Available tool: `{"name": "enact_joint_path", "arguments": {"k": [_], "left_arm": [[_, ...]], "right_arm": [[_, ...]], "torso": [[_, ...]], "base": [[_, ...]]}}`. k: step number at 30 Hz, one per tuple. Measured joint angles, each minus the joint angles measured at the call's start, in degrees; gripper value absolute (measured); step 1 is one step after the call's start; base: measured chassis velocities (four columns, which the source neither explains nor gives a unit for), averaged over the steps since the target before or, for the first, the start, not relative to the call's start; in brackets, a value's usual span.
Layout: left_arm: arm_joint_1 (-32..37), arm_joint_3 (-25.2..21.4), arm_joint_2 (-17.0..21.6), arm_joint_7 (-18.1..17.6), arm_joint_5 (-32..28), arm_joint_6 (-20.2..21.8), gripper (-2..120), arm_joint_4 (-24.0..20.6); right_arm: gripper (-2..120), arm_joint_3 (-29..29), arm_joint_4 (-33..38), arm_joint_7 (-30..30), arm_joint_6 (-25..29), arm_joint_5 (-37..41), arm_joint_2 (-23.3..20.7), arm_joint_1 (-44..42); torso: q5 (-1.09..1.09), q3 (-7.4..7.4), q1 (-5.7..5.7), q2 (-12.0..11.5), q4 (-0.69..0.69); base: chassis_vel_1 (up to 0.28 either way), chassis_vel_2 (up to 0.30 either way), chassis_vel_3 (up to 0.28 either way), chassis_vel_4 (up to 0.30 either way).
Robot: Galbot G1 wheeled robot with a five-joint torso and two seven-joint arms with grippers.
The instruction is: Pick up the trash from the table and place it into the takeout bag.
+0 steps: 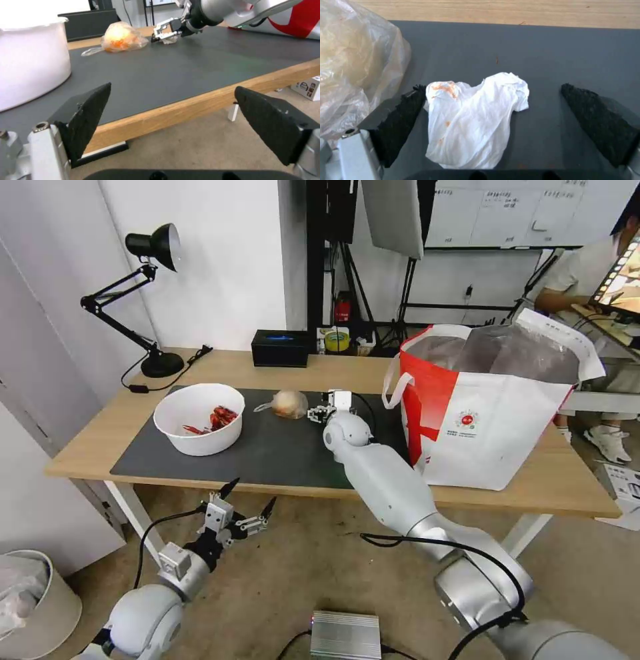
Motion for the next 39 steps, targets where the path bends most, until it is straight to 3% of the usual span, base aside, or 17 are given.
{"name": "enact_joint_path", "arguments": {"k": [20,27,37,39], "left_arm": [[0.18,0.16,-0.45,-0.06,0.31,-0.02,100,0.09],[-0.03,0.43,-0.52,-0.08,0.40,-0.11,100,0.32],[-0.30,0.77,-0.68,-0.11,0.47,-0.19,100,0.55],[-0.32,0.85,-0.72,-0.11,0.53,-0.21,100,0.66]], "right_arm": [[99,-0.57,0.59,0.05,-0.72,-0.03,-0.03,-0.51],[76,-0.94,0.80,0.22,-0.79,-0.03,-0.04,-0.38],[49,-1.09,0.88,0.37,-0.79,0.00,-0.02,-0.23],[39,-1.10,0.89,0.37,-0.79,0.01,-0.02,-0.22]], "torso": [[0.00,0.01,0.00,0.00,0.00],[-0.01,0.00,-0.01,0.01,-0.05],[0.01,0.01,0.00,-0.01,0.05],[0.02,0.02,0.01,-0.01,0.05]], "base": [[0.000,0.000,0.000,0.000],[0.000,0.000,0.000,0.000],[0.000,0.000,0.000,0.000],[0.000,0.000,0.000,0.000]]}}
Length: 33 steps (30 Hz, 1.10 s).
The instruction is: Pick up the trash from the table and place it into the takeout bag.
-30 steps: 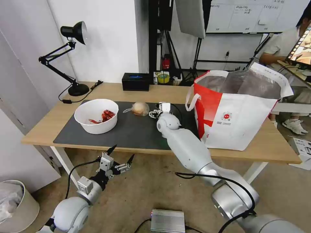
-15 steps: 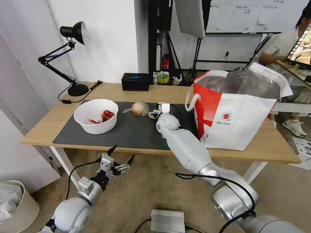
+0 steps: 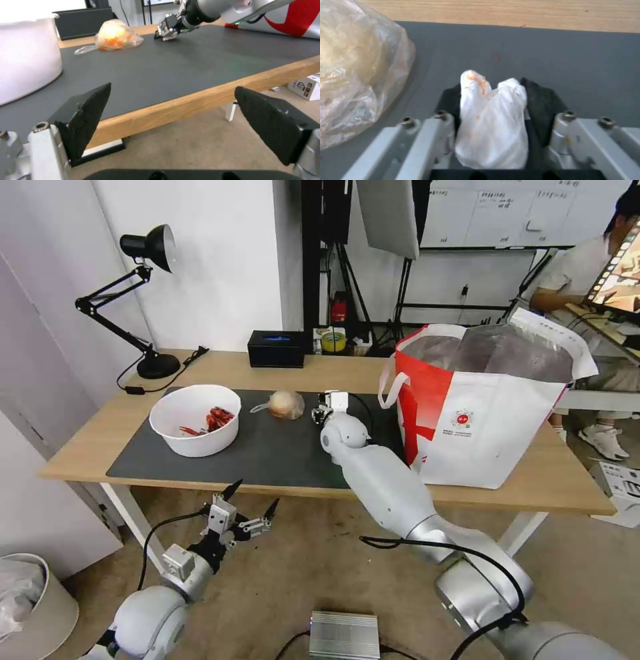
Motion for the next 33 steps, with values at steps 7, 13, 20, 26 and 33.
{"name": "enact_joint_path", "arguments": {"k": [7,13,20,26,33], "left_arm": [[-0.22,0.55,-0.23,0.00,0.24,-0.03,100,0.06],[-0.51,0.75,-0.11,-0.05,0.29,-0.03,100,0.19],[-0.66,0.86,-0.05,-0.09,0.28,-0.03,100,0.19],[-0.51,0.78,0.05,-0.12,0.25,-0.04,100,0.18],[0.05,0.22,0.24,-0.17,0.07,-0.07,100,-0.03]], "right_arm": [[12,-0.09,0.21,-0.16,0.12,0.12,0.03,0.02],[0,-0.04,1.15,-0.19,0.24,0.25,-0.23,-0.14],[0,-0.69,8.52,1.67,-0.85,0.71,-2.60,-0.55],[0,-1.06,16.12,3.93,-2.38,1.86,-6.30,-0.78],[0,-1.10,26.88,6.07,-4.37,3.25,-11.47,-1.39]], "torso": [[0.01,0.01,0.01,-0.01,0.00],[0.01,0.02,0.02,-0.02,-0.01],[0.00,0.02,0.02,-0.02,-0.03],[0.00,0.01,0.02,-0.03,-0.03],[0.00,0.00,0.01,-0.01,-0.05]], "base": [[0.000,0.000,0.000,0.000],[0.000,0.000,0.000,0.000],[0.000,0.000,0.000,0.000],[0.000,0.000,0.000,0.000],[0.000,0.000,0.000,0.000]]}}
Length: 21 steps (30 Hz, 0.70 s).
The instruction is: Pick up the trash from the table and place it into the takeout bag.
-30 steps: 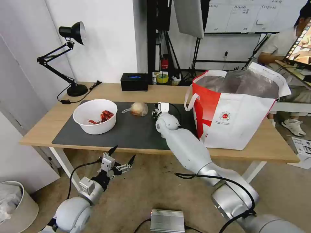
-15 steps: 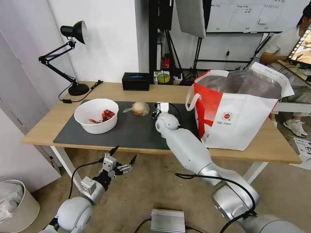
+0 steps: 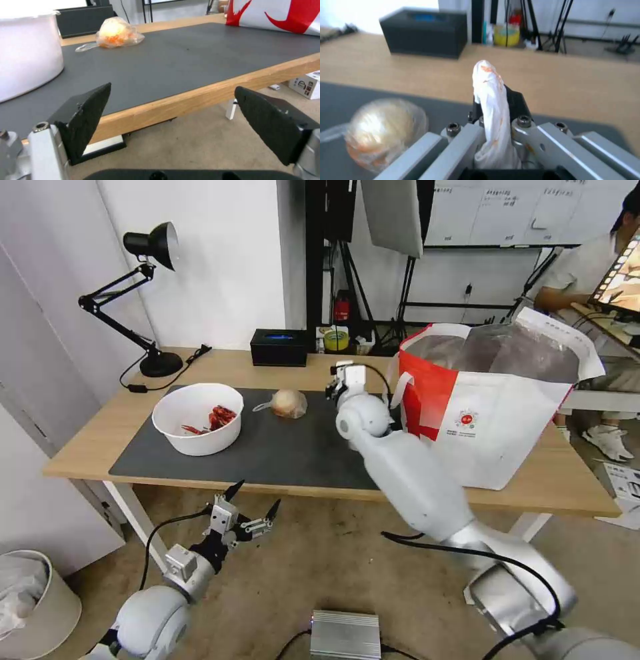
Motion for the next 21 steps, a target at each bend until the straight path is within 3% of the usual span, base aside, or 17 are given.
{"name": "enact_joint_path", "arguments": {"k": [2,12,21], "left_arm": [[0.19,-0.07,-0.04,-0.03,-0.03,-0.01,100,-0.11],[1.23,-0.48,-0.77,-0.07,0.00,-0.19,100,-0.11],[2.61,-1.95,-0.92,-0.08,0.06,-0.76,100,-0.58]], "right_arm": [[0,-0.02,4.69,0.81,-0.86,0.63,-2.25,-0.06],[0,0.06,13.02,2.42,-2.47,0.87,-5.76,0.29],[0,5.27,21.70,5.52,-4.98,7.20,-10.82,4.11]], "torso": [[0.01,0.00,0.00,0.00,0.01],[0.00,0.00,-0.01,0.00,0.01],[0.00,0.00,0.00,0.01,0.02]], "base": [[0.000,0.000,0.000,0.000],[0.000,0.000,0.000,0.000],[0.000,0.000,0.000,0.000]]}}
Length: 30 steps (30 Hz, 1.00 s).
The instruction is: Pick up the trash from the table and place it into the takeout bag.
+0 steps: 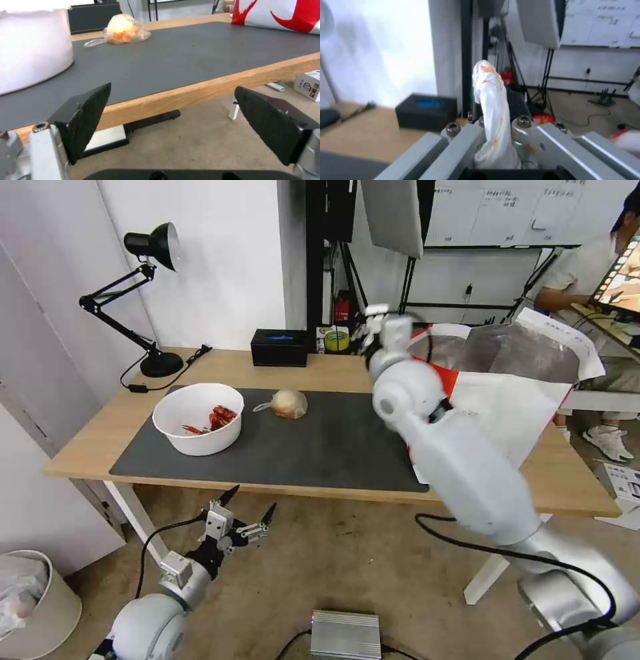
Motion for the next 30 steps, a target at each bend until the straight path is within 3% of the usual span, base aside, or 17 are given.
{"name": "enact_joint_path", "arguments": {"k": [6,16,24,30], "left_arm": [[0.23,-0.11,-0.32,0.00,0.10,-0.03,100,-0.18],[-1.97,2.42,-0.31,0.01,0.25,-0.02,100,0.11],[-2.70,3.41,0.26,-0.05,0.25,0.13,100,0.17],[-2.61,3.43,0.43,-0.12,0.25,0.23,100,0.02]], "right_arm": [[0,3.58,3.97,2.20,-1.34,5.01,-5.80,0.37],[0,12.55,8.23,3.69,-2.32,12.98,-19.75,-9.87],[0,16.79,9.36,4.92,-2.95,17.96,-22.55,-16.72],[20,17.32,9.45,5.11,-3.39,19.41,-22.76,-17.42]], "torso": [[0.00,0.00,0.00,0.00,-0.01],[0.00,0.00,0.00,0.00,-0.03],[0.01,0.00,-0.01,0.00,-0.02],[-0.01,0.00,-0.01,0.00,0.00]], "base": [[0.000,0.000,0.000,0.000],[0.000,0.000,0.000,0.000],[0.000,0.000,0.000,0.000],[0.000,0.000,0.000,0.000]]}}
